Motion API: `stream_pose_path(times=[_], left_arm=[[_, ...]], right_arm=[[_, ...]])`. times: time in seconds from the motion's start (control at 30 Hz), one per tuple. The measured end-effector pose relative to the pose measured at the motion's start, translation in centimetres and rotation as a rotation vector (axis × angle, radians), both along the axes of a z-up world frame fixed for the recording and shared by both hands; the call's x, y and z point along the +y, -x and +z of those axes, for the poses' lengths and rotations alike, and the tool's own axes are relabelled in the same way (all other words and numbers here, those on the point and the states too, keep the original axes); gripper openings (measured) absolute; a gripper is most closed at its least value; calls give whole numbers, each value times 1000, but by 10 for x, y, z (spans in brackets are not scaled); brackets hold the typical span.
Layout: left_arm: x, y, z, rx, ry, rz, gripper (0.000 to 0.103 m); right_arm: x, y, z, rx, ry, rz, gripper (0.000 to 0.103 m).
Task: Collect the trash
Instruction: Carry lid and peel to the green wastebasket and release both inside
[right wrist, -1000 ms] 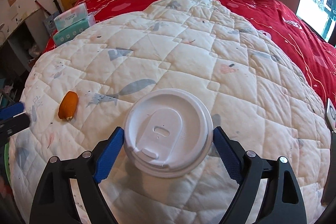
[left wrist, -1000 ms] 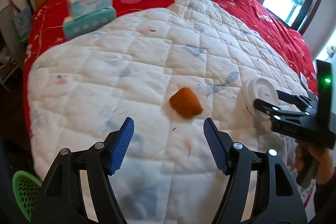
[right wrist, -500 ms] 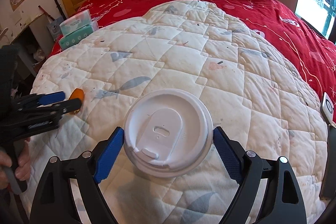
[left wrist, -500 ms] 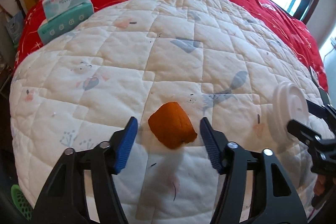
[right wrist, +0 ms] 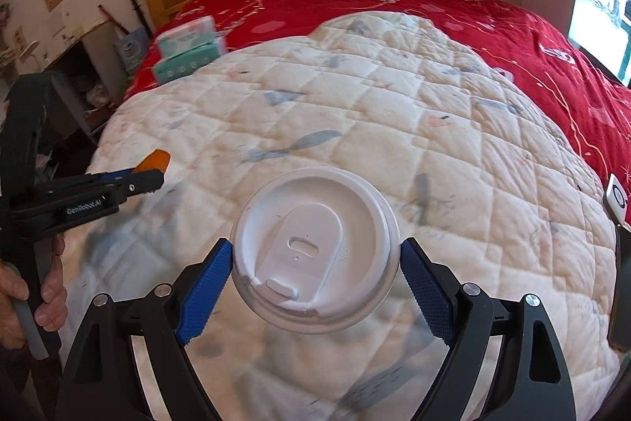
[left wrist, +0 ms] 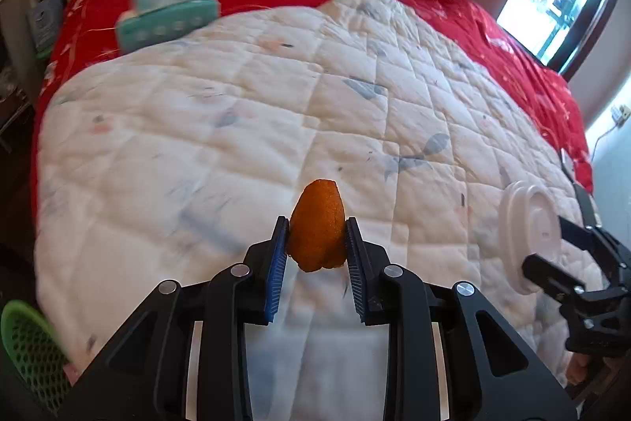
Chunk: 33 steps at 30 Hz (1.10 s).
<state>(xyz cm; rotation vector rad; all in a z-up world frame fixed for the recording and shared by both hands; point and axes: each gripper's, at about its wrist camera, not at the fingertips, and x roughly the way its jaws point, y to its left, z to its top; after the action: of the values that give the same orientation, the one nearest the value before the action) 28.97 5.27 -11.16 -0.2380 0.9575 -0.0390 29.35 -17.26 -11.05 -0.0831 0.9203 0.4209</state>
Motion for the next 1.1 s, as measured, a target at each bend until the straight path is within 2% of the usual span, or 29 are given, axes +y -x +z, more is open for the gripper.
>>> stream_pose_path(times=[0.23, 0.53, 0.83, 1.1], left_arm=[[45, 77, 34, -62, -9, 94, 28], [121, 183, 47, -83, -46, 258, 28], [198, 261, 25, -15, -67, 430, 28], [236, 292, -9, 67, -25, 516, 30]], right_arm=[[37, 47, 16, -13, -18, 87, 83], [97, 96, 31, -21, -46, 207, 83], [157, 133, 35, -9, -61, 311, 83], [193, 150, 38, -9, -51, 375, 83]])
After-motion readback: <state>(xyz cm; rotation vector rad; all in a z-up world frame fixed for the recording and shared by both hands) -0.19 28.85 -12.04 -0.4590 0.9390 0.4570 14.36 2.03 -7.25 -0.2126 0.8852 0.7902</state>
